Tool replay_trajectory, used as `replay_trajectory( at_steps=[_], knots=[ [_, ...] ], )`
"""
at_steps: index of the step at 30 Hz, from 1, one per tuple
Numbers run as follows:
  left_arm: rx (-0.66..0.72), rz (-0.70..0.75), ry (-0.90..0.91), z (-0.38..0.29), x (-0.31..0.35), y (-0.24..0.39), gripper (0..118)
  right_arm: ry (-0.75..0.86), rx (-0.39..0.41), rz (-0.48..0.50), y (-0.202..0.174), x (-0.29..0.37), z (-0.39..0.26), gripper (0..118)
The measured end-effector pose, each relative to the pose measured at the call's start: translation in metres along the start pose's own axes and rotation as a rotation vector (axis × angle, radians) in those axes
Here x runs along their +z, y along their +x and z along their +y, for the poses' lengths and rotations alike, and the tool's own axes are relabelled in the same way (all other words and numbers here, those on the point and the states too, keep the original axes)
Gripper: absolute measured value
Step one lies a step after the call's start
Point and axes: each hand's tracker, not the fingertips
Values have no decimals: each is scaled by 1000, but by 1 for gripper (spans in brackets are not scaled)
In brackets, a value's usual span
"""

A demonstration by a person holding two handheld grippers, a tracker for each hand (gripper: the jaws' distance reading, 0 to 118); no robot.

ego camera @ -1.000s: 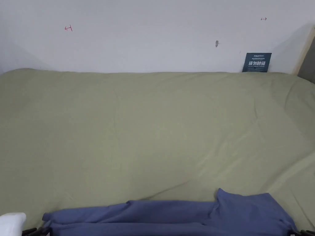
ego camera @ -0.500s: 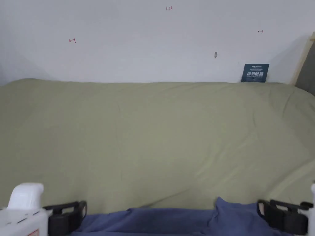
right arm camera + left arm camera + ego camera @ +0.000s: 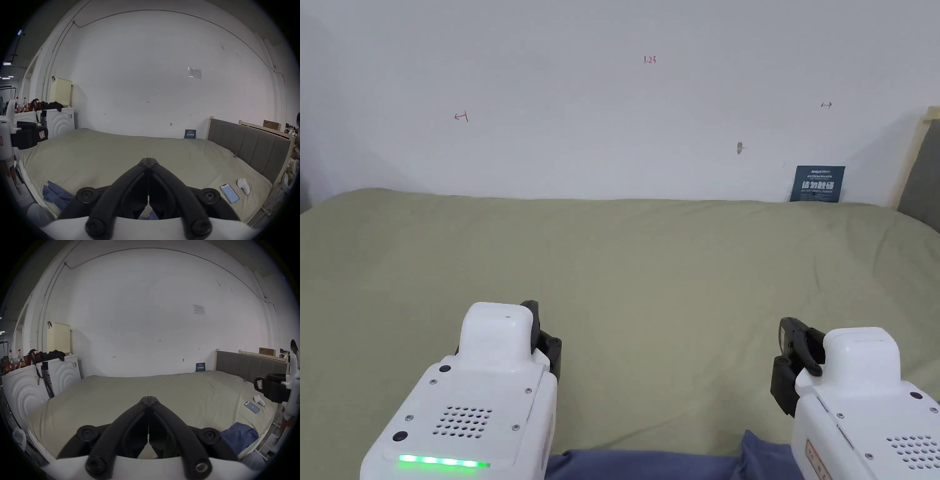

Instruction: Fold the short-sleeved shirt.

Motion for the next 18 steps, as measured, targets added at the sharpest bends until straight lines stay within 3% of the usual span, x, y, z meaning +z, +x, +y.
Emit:
replay_trajectory(
  at_steps=[6, 9, 15, 18],
  knots=[
    [-9, 19, -25, -1, 0, -11, 0, 3, -11, -22, -4, -1, 0, 2],
    [59, -49, -108, 4, 1, -39, 0, -1, -19, -36, -5, -1, -2, 2],
    [168, -83, -467, -16, -25, -132, 0, -15, -24, -42, -13, 5, -17, 2],
    [328, -105, -639, -51, -41, -188, 0, -35, -24, -46, -19, 9, -23, 2]
  ],
)
